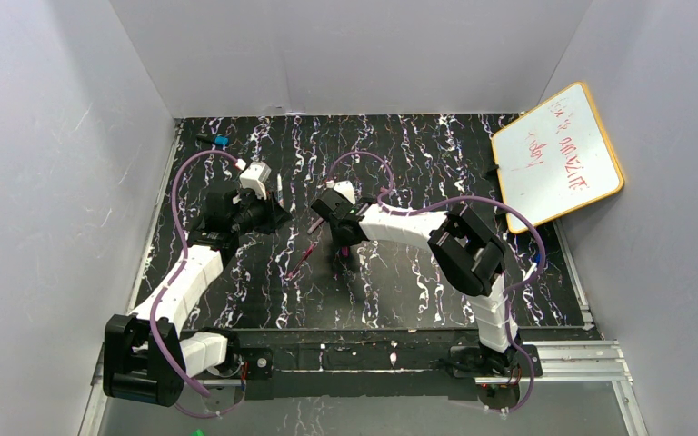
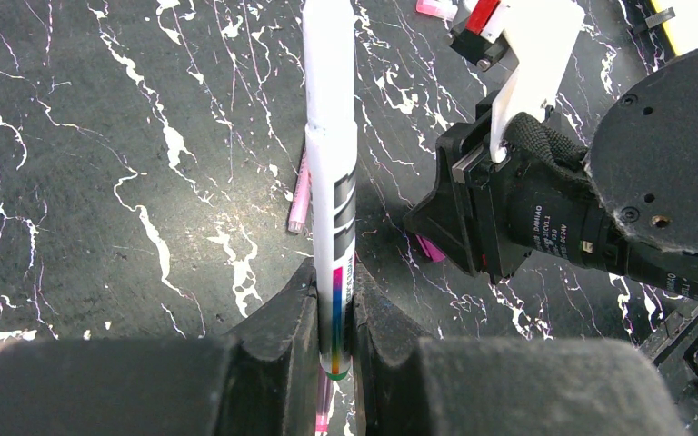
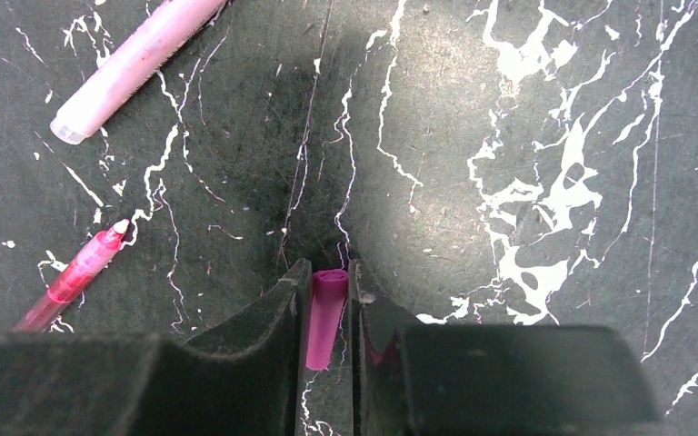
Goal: Insert the pens into the pen caps
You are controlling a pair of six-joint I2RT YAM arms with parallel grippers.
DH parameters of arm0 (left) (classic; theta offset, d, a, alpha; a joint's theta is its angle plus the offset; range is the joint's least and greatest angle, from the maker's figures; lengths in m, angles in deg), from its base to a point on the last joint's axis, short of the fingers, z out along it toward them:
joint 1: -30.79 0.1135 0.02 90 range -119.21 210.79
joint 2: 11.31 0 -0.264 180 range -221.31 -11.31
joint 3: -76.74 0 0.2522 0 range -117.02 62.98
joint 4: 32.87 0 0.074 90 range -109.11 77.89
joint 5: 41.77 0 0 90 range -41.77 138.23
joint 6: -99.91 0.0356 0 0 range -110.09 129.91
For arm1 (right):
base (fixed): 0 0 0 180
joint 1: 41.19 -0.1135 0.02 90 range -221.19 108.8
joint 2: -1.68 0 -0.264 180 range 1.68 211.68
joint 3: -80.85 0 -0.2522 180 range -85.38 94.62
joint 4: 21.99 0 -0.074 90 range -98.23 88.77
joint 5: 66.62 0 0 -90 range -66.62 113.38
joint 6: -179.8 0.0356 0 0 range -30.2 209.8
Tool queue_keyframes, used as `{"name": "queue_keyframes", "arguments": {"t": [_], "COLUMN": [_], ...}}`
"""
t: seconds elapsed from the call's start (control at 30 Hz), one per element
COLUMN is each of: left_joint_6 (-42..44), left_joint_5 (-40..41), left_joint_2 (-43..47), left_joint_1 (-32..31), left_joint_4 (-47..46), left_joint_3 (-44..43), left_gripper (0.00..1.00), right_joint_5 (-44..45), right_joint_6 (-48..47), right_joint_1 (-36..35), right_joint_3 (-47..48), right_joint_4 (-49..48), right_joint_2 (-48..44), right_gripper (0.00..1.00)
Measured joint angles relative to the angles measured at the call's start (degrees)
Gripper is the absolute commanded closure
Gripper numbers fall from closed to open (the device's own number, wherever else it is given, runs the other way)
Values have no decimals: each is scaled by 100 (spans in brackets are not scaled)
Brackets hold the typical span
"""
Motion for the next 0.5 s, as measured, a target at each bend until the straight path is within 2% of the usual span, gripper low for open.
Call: {"name": "queue_keyframes", "arguments": {"t": [0.3, 0.5], "left_joint_6": [0, 2], "left_joint_5": [0, 0], "left_joint_2": [0, 0], "left_joint_1": [2, 0], "left_joint_4": [0, 0], "left_joint_3": [0, 0], "left_gripper": [100, 100], "right_joint_5": [59, 81], "right_joint_6": [42, 63], "right_joint_1": [-17, -22], "right_joint_3": [-90, -155], "right_joint_4": [-85, -146], "right_joint_2": [-44, -79], "right_gripper": [86, 87]}}
